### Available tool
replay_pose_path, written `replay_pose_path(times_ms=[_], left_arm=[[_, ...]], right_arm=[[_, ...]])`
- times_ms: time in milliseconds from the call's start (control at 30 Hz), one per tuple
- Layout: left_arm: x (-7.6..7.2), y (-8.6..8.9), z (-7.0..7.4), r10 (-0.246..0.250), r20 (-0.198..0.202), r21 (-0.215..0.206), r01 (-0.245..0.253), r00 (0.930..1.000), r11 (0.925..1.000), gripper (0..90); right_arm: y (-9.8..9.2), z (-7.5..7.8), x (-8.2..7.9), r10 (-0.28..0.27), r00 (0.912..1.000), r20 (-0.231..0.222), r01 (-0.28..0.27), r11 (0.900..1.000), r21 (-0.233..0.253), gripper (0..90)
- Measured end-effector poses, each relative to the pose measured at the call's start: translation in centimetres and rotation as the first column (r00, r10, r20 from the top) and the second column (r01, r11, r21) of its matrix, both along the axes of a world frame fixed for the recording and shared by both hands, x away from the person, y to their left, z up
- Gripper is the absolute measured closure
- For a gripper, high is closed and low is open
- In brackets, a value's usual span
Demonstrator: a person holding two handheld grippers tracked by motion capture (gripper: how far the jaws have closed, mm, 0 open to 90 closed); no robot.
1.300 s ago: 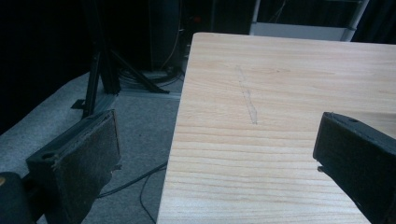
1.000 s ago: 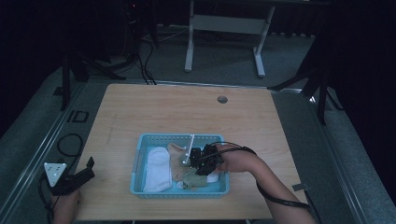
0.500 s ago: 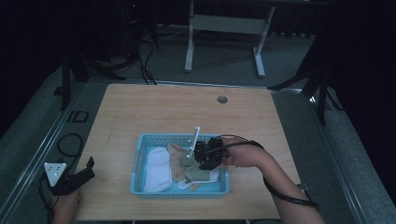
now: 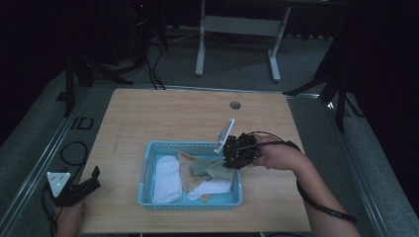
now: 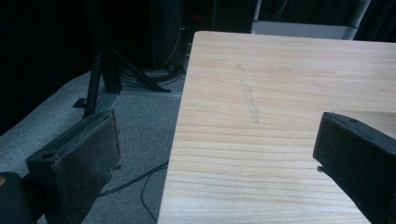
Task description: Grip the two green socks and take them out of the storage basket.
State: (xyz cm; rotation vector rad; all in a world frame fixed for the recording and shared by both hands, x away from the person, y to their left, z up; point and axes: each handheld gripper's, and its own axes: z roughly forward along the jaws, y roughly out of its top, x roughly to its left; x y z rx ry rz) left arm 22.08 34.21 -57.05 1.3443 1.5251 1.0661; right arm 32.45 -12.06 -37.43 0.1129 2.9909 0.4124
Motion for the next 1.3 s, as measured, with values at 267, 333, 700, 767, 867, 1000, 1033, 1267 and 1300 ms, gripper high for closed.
replay_pose_path(times_ms=[267,333,700,767,867,1000,1033,1267,1300], left_arm=[[0.0,0.0,0.0,0.001,-0.001,0.001,-0.001,1.0000,1.0000,0.4],[0.0,0.0,0.0,0.001,-0.002,0.001,-0.001,1.0000,1.0000,0.4],[0.0,0.0,0.0,0.004,-0.007,0.004,-0.004,1.0000,1.0000,0.3],[0.0,-0.1,0.0,0.004,-0.008,0.006,-0.004,1.0000,1.0000,0.3],[0.0,-0.1,0.0,0.005,-0.007,0.006,-0.005,1.0000,1.0000,0.4],[0.0,-0.1,0.0,0.005,-0.009,0.007,-0.005,1.0000,1.0000,0.3],[0.0,0.0,0.0,0.005,-0.009,0.006,-0.005,0.9999,1.0000,0.3],[0.0,-0.1,0.0,0.007,-0.008,0.007,-0.007,0.9999,0.9999,0.4],[0.0,-0.1,0.0,0.007,-0.009,0.008,-0.007,0.9999,0.9999,0.4]], right_arm=[[-2.9,0.7,0.6,-0.072,0.9973,0.006,0.073,0.997,-0.005,80.6],[-4.1,0.9,0.7,-0.096,0.9954,0.009,0.096,0.995,-0.004,80.6],[-11.1,-0.8,0.9,-0.238,0.9705,-0.037,0.236,0.970,-0.055,80.6],[-12.0,-1.5,1.0,-0.257,0.9652,-0.047,0.254,0.965,-0.062,80.6],[-13.1,-2.6,1.1,-0.275,0.9592,-0.067,0.270,0.960,-0.067,80.5],[-13.9,-4.1,1.3,-0.278,0.9565,-0.089,0.271,0.959,-0.080,80.2],[-14.0,-4.5,1.3,-0.278,0.9558,-0.096,0.270,0.959,-0.085,80.0],[-14.8,-7.8,1.9,-0.287,0.9476,-0.140,0.267,0.953,-0.147,79.7],[-14.9,-8.4,2.1,-0.294,0.9456,-0.140,0.271,0.949,-0.162,79.7]])
